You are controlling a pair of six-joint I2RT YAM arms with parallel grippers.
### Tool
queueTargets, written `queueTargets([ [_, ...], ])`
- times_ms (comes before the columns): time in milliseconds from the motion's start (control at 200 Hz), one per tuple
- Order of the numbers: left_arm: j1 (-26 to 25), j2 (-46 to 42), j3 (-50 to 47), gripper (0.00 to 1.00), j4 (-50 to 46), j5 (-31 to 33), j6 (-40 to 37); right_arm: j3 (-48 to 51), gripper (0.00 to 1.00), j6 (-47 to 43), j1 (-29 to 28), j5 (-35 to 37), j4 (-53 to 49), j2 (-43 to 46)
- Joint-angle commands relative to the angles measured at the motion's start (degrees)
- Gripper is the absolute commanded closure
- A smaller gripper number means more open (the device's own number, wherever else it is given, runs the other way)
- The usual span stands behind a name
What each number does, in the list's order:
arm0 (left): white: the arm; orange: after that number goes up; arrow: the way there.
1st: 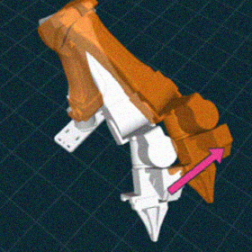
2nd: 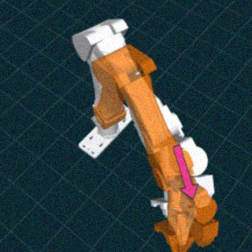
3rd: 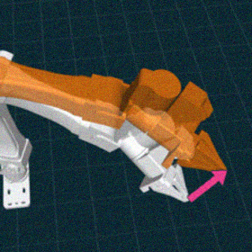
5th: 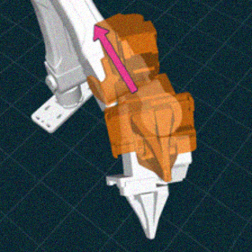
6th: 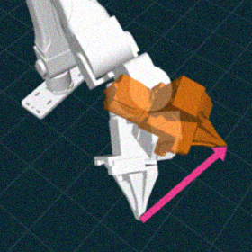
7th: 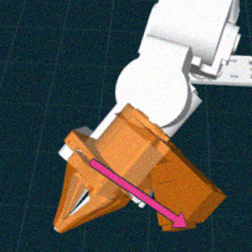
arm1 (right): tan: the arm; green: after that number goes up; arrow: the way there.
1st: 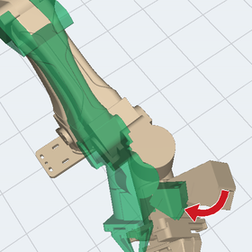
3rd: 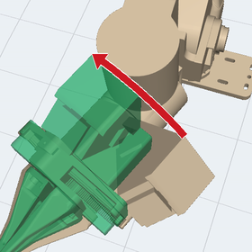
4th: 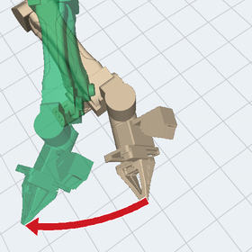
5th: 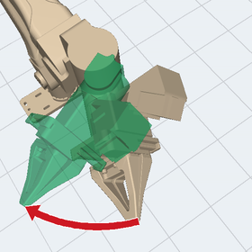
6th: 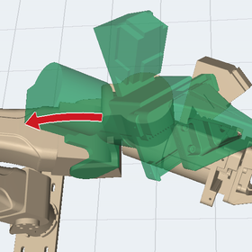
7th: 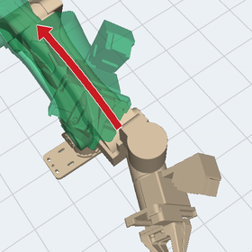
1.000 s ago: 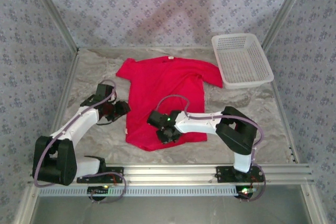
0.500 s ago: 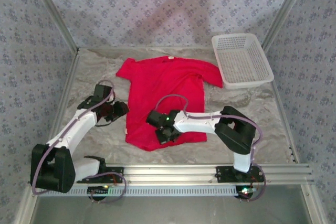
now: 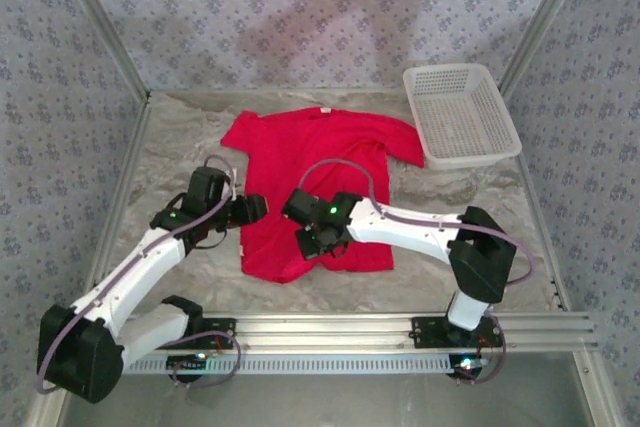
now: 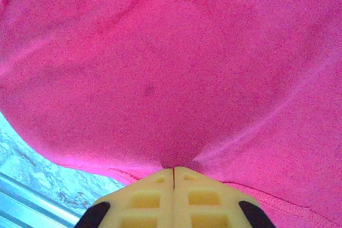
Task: Fold the inside-out t-shirt
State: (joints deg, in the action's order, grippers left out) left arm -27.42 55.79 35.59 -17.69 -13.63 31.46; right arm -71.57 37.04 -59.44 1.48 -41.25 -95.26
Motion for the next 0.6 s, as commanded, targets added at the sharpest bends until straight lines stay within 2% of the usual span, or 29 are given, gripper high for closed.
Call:
queueTargets([
  [0, -4.8, -1.8, -3.6, 0.45, 9.8, -0.1, -5.0, 5.0, 0.99, -0.5, 3.6, -3.5, 2.5, 2.8],
  [110, -10.3, -0.7, -5.5, 0.42, 14.4, -0.4, -8.6, 8.1, 0.98, -0.6, 7.4, -6.8, 6.5, 4.4],
  [235, -14.8, 2.9, -4.7, 0.42, 14.4, -1.5, -12.9, 9.4, 0.98, -0.5, 9.7, -8.6, 8.6, 4.5],
  [460, -20.7, 10.6, -2.3, 0.44, 12.5, 4.7, -18.9, 10.3, 0.98, -0.5, 11.4, -9.8, 9.1, 5.2],
  [595, -22.0, 15.6, -0.7, 0.45, 12.4, 7.0, -19.8, 11.0, 0.98, -0.3, 12.0, -10.1, 9.5, 5.8],
])
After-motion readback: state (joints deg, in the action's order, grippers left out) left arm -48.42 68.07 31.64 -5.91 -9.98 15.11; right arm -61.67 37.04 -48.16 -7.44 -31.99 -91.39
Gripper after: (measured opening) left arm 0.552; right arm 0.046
